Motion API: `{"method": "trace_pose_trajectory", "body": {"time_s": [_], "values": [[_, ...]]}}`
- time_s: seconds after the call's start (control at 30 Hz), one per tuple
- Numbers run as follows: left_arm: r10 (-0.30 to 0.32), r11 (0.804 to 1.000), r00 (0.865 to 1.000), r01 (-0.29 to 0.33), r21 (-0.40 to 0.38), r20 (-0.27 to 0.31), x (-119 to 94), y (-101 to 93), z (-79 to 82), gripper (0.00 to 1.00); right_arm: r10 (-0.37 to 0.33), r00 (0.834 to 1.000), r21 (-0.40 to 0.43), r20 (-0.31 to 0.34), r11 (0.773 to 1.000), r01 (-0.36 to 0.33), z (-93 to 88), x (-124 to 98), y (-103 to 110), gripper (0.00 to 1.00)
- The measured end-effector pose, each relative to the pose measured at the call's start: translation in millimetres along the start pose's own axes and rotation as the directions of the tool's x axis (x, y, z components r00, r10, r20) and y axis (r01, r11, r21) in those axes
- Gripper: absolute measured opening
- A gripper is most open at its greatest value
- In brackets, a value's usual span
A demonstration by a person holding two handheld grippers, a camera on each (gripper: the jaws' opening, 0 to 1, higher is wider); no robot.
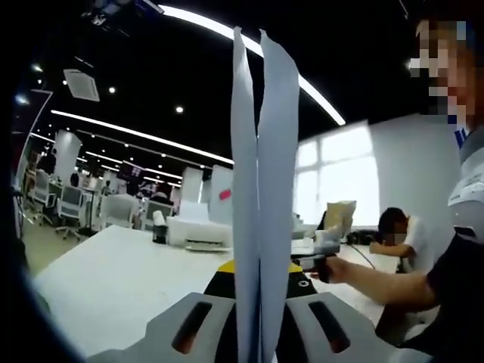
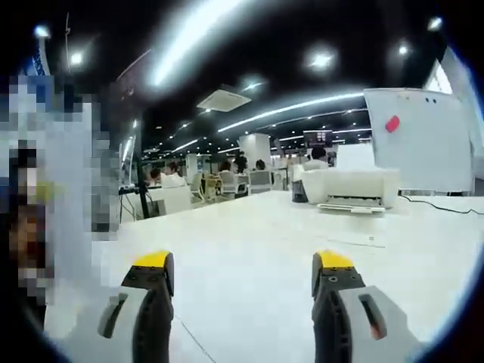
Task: Organize the stack of printing papers by aligning and flattening the scattered papers on the table
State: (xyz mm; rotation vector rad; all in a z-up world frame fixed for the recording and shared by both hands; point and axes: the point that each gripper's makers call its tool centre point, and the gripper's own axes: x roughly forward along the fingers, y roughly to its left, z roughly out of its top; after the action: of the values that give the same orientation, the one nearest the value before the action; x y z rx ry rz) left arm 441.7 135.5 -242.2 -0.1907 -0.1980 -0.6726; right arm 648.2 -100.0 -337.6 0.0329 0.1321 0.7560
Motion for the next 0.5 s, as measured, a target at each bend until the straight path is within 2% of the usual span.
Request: {"method": "trace_pose_trajectory", "body": {"time_s": [0.33,0.5], "values": [[-0.002,1.0,1.0,0.002,-0.006,0.001,1,-0.9,-0.6,0.06,-0.077,0.994,-0.003,-0.08,0.997,0.077,-26.4,2,-23,0.76],[-0.006,1.0,1.0,0.006,-0.001,-0.002,2,-1.8,-0.5,0.06,-0.146,0.98,-0.014,-0.137,0.989,0.146,-43.4,6,-45,0.76]]}}
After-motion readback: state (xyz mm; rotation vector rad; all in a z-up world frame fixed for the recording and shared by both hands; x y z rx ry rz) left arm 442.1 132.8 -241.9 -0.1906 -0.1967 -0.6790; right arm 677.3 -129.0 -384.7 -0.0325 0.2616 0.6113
